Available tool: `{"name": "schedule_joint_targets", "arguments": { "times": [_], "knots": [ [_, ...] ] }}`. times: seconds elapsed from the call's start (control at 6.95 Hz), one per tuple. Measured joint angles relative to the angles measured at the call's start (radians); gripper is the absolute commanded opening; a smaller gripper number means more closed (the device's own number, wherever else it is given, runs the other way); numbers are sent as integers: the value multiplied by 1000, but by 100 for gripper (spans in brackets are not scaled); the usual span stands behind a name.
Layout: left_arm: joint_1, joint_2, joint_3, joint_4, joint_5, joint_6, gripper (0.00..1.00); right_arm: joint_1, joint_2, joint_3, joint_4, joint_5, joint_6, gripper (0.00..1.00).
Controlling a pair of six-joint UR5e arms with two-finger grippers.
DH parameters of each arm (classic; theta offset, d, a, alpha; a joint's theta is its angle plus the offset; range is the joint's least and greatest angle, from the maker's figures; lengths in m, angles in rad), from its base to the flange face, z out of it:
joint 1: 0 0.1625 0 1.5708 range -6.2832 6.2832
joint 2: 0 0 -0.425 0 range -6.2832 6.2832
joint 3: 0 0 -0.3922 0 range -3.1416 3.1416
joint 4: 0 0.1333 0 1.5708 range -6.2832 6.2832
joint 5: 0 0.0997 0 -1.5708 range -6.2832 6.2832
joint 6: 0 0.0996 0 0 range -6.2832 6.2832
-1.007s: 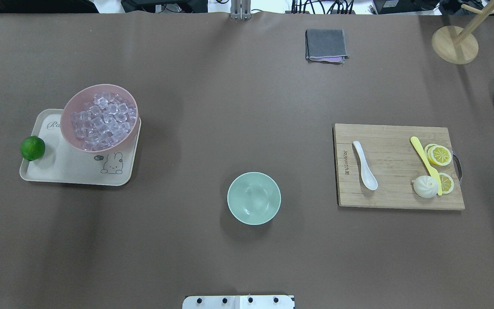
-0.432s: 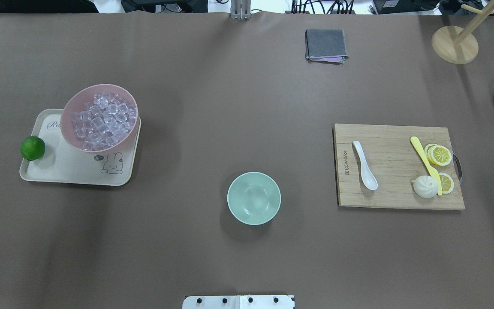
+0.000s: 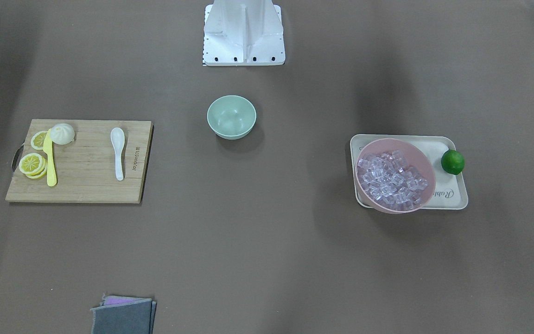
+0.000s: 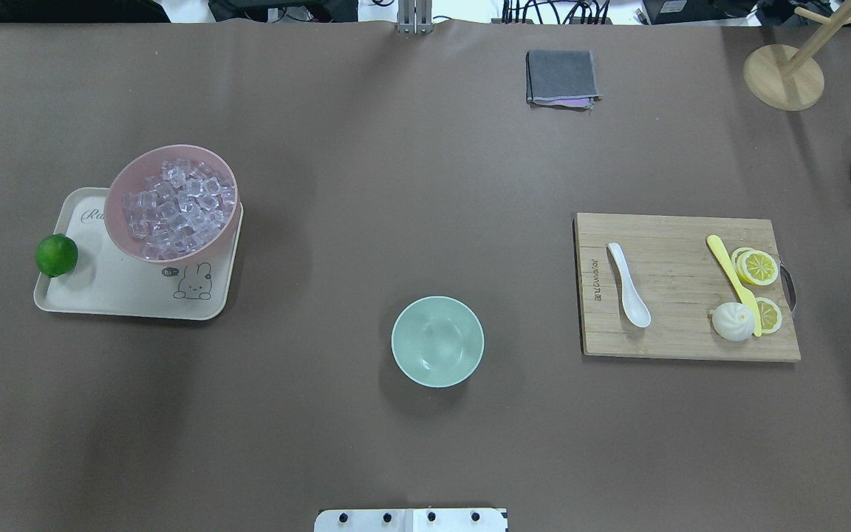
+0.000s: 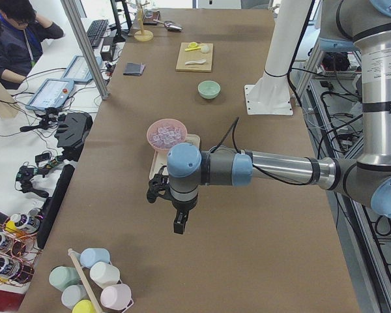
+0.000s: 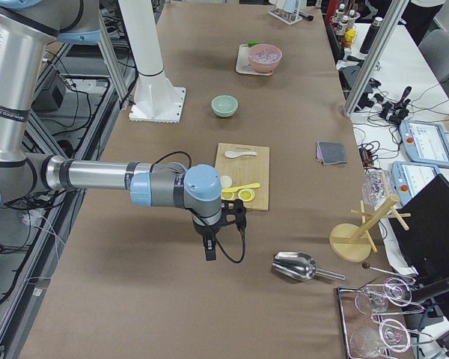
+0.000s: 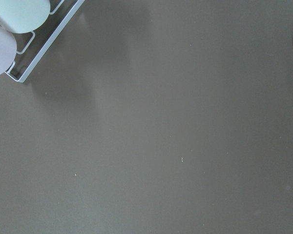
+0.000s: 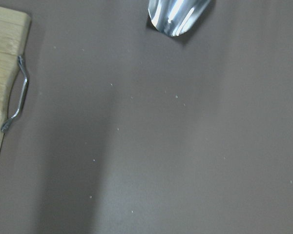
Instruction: Put spoon and ice into bowl
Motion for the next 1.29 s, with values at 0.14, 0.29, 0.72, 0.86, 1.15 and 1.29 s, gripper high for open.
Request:
{"name": "schedule_joint_targets", "arguments": {
  "times": [0.14, 0.29, 0.72, 0.86, 1.15, 1.29],
  "knots": [
    [-2, -16, -10, -5, -1, -1, 99, 0, -3, -2, 107, 10, 4, 100],
    [-2, -42, -23, -12, -1, -3, 99, 0, 2, 1, 184, 14, 14, 100],
    [-4, -100, -7, -183, 3, -5, 99, 0, 80, 47, 233, 38, 29, 100],
    [-4, -102, 16, -280, 1, -4, 99, -1, 90, 60, 233, 49, 30, 100],
    [-1, -101, 18, -351, -23, -6, 99, -17, 111, 71, 231, 79, 79, 100],
    [12, -104, 13, -358, -69, -12, 99, -52, 129, 86, 231, 86, 170, 100]
  ]
}}
